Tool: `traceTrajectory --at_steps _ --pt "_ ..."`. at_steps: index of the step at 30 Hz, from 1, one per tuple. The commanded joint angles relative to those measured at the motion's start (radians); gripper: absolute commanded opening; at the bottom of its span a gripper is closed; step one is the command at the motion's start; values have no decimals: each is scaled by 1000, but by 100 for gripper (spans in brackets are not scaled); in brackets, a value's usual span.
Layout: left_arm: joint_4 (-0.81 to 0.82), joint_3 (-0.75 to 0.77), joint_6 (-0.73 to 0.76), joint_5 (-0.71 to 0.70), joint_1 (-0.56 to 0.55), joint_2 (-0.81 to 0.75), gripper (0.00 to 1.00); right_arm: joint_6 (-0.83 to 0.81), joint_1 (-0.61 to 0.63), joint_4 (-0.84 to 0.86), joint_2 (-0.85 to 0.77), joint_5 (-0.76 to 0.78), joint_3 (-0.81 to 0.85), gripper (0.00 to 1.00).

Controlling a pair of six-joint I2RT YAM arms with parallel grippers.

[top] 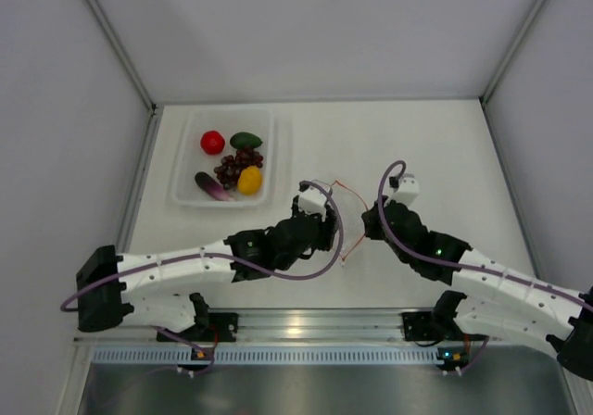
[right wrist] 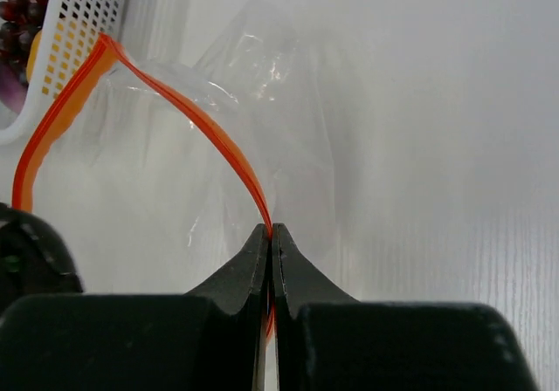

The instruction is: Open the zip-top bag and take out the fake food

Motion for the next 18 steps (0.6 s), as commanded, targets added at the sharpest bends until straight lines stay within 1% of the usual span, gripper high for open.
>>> traceTrajectory --at_steps 1,4,5,7,8,9,10,11,13,14,15,16,17,18 --pt "135 -55 61 -16 0 -124 0 -17 11 -13 11 69 3 0" --pt "134 -66 44 -65 0 -225 0 -24 11 -28 30 98 13 0" --pt "129 -61 34 -156 0 -247 0 -23 7 -37 36 104 18 0" --pt "51 -40 12 -249 1 -284 0 -23 7 -50 37 113 20 0" --pt "21 -3 6 -352 6 -289 0 -24 2 -50 34 113 19 0" --pt "-25 21 -17 -393 12 -289 0 -26 -4 -54 28 113 19 0" --pt "-120 50 -40 -431 23 -274 0 -29 -13 -59 25 110 24 0" --pt "-178 114 -58 -445 64 -263 0 -32 -18 -67 21 112 26 0" --pt "-283 162 -81 -407 133 -215 0 -35 -23 -84 -4 120 36 0" --pt "-302 185 -85 -360 240 -195 0 -43 -23 -90 -15 118 39 0" --pt "-315 210 -92 -241 304 -178 0 -46 -23 -99 -37 120 44 0" --pt "-319 215 -94 -200 375 -146 0 -50 -23 -103 -50 120 52 0" --pt "-319 219 -92 -163 488 -129 0 -60 -23 -110 -61 120 56 0" --pt "-319 222 -100 -142 536 -111 0 -64 -23 -120 -79 118 62 0"
